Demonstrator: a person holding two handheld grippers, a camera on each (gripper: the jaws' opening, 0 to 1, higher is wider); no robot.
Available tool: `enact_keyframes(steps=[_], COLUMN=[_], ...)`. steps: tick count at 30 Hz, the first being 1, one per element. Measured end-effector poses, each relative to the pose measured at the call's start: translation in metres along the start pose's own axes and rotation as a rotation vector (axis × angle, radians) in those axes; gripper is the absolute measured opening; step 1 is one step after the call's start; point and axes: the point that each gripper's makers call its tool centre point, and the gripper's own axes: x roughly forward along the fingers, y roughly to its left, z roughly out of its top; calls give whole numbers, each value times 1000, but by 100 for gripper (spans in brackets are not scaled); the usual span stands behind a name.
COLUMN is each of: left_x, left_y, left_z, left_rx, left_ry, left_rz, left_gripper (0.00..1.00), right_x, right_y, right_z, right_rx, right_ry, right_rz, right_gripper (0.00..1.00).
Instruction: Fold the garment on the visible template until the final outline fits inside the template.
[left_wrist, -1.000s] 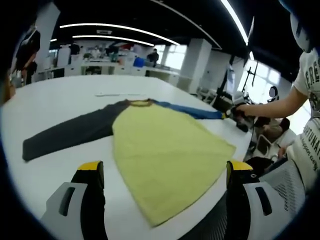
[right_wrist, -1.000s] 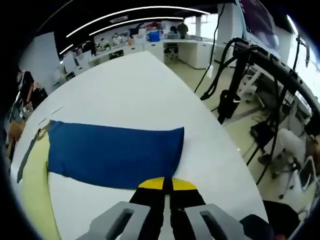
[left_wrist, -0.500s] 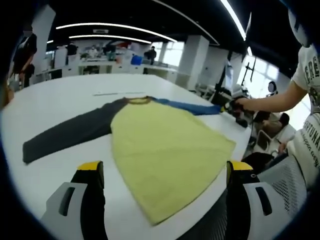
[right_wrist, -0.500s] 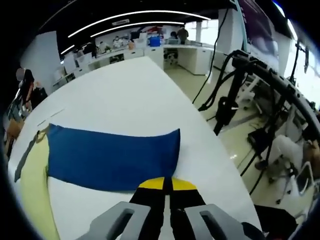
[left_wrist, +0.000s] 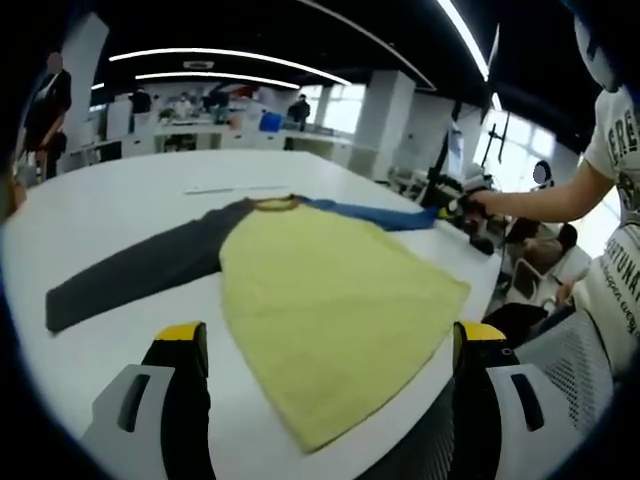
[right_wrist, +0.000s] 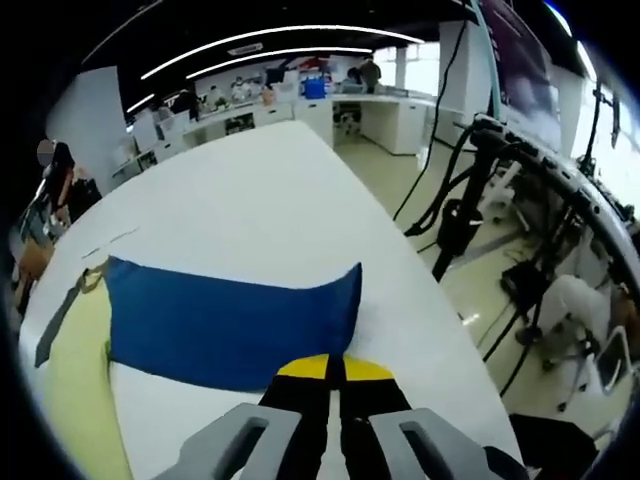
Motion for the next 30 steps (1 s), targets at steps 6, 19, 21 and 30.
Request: enact_keyframes(steps=[6,19,21,30], left_x=[0,-2,-2,-2], left_y=[-1,-3,-4,-6], left_z=[1,5,5,8], left_rx=[8,21,22,18], left_ry=[0,-7,-7,-20], left_rz=[-1,-6,-7,-8], left_gripper=[99,99,99,99], right_x=[-3,-10,-11,-12], right_y=[13,52,58,86], right_z=[9,21,22,26], right_rx=[-14,-57,-63,-90], right_ry=[-19,-51,-54,-60], right_rz=[28,116,129,188], right_gripper=[0,0,0,0])
